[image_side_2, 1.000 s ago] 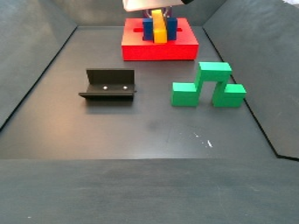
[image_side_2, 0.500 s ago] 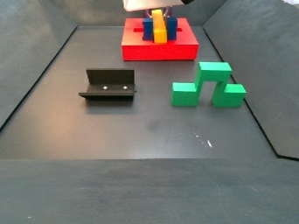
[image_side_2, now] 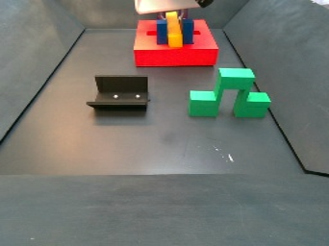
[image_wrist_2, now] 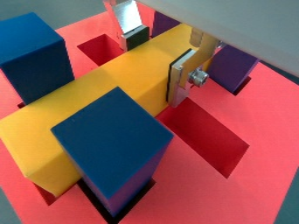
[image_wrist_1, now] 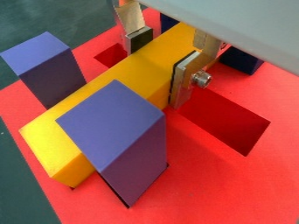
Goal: Pick up the yellow object. Move up. Move to above the board. Insert the yellow object.
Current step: Insert the yellow object.
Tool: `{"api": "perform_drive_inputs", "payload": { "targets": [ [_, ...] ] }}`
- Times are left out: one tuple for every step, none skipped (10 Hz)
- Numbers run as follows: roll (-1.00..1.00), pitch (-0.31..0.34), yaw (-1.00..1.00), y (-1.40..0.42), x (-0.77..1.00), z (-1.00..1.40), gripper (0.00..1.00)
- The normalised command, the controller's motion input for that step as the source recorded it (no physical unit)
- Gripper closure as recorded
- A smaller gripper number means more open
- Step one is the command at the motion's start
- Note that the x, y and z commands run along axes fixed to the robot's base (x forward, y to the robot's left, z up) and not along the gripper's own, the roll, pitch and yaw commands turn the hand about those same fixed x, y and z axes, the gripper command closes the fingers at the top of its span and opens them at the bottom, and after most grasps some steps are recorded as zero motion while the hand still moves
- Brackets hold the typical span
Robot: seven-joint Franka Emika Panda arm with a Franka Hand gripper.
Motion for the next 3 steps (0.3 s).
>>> {"api": "perform_drive_inputs", "payload": {
  "targets": [
    [0.0, -0.026, 0.0, -0.03, 0.13, -0.41, 1.0],
    [0.0, 0.0, 0.0, 0.0, 0.02, -0.23, 1.0],
    [0.0, 0.0, 0.0, 0.0, 0.0, 0.0, 1.0]
  ]
}}
